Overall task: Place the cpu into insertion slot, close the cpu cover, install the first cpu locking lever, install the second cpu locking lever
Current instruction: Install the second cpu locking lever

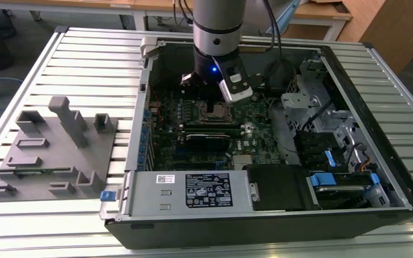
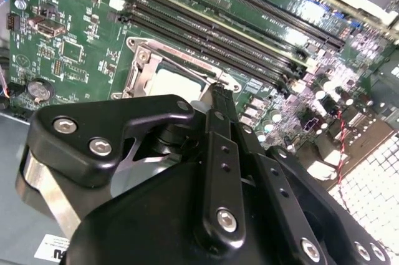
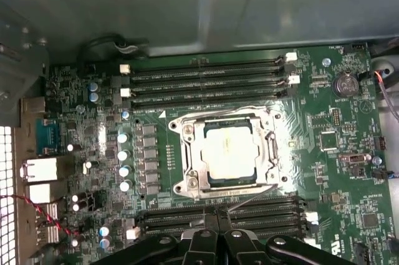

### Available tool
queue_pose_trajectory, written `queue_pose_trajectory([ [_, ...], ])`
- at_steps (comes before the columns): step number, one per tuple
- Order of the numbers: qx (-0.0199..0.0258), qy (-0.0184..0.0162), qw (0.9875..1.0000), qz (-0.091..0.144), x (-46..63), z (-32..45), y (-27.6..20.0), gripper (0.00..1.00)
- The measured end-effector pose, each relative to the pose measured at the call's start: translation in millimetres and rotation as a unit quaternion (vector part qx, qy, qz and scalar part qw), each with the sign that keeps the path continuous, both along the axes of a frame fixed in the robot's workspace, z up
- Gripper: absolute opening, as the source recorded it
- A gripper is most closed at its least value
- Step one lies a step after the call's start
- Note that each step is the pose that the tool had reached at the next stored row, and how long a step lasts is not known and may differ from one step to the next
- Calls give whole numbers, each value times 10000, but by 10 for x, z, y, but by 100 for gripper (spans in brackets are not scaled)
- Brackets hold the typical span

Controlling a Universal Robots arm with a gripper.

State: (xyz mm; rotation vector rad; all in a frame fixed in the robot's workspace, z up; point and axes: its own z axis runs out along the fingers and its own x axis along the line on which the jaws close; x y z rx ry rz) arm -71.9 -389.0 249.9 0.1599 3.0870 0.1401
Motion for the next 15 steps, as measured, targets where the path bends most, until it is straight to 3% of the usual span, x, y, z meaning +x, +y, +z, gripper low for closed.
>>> queue_pose_trajectory([
  [15, -26, 0, 10000, 0, 0, -40, -2, 11],
])
